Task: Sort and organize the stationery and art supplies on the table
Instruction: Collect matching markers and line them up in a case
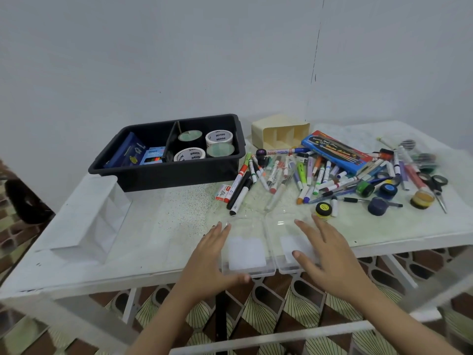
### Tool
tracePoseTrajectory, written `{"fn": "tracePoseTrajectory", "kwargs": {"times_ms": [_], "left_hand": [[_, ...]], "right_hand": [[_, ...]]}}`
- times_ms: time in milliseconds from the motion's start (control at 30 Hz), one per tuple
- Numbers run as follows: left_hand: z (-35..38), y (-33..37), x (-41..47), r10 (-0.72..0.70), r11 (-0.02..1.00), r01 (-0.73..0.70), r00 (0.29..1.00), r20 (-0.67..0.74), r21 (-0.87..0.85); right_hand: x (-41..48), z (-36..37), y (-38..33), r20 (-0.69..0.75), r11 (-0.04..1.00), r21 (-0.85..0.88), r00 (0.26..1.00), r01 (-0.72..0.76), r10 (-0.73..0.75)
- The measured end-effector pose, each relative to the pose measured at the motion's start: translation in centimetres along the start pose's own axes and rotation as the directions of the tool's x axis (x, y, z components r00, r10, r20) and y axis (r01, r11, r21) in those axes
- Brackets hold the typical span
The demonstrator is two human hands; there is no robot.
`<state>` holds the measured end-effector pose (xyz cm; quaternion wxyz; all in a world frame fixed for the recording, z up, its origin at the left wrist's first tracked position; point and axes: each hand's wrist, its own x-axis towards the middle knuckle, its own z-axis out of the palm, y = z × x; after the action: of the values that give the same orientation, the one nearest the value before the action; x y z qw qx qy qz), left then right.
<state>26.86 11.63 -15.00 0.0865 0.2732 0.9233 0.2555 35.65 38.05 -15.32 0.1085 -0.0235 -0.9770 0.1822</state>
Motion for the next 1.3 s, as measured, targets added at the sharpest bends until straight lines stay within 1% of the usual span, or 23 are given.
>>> {"fn": "tracePoseTrajectory", "kwargs": {"times_ms": [100,333,500,667,900,1100,1167,1300], "left_hand": [[0.3,0.0,0.3,-0.005,0.999,0.004,1.0,-0.024,-0.033],[0.2,0.2,1.5,-0.032,0.996,0.028,0.998,-0.045,-0.087],[0.2,0.2,2.5,-0.067,0.992,0.061,0.996,-0.056,-0.112],[0.1,0.3,3.2,-0.069,0.991,0.061,0.995,-0.068,-0.119],[0.2,0.3,3.6,-0.067,0.991,0.057,0.995,-0.077,-0.118],[0.0,0.1,3.8,-0.041,0.994,0.032,0.996,-0.08,-0.106],[0.0,0.0,3.8,-0.021,0.997,0.014,0.996,-0.087,-0.081],[-0.2,-0.1,4.2,-0.011,0.999,0.008,0.997,-0.072,-0.044]], "right_hand": [[0.3,1.0,0.3,0.032,0.999,-0.033,0.999,-0.024,0.025],[1.8,0.8,0.7,0.0,0.997,-0.051,0.998,-0.059,0.059],[3.0,0.7,0.9,-0.009,0.989,-0.128,0.997,-0.08,0.08],[3.8,0.6,1.0,-0.015,0.982,-0.166,0.996,-0.09,0.089],[3.7,0.7,0.6,-0.053,0.979,-0.164,0.992,-0.12,0.112],[3.0,0.5,1.5,-0.021,0.988,-0.126,0.996,-0.088,0.086],[3.1,0.4,1.4,-0.008,0.987,-0.134,0.996,-0.092,0.092],[3.3,-0.3,1.1,0.018,0.989,-0.084,0.992,-0.124,0.126]]}}
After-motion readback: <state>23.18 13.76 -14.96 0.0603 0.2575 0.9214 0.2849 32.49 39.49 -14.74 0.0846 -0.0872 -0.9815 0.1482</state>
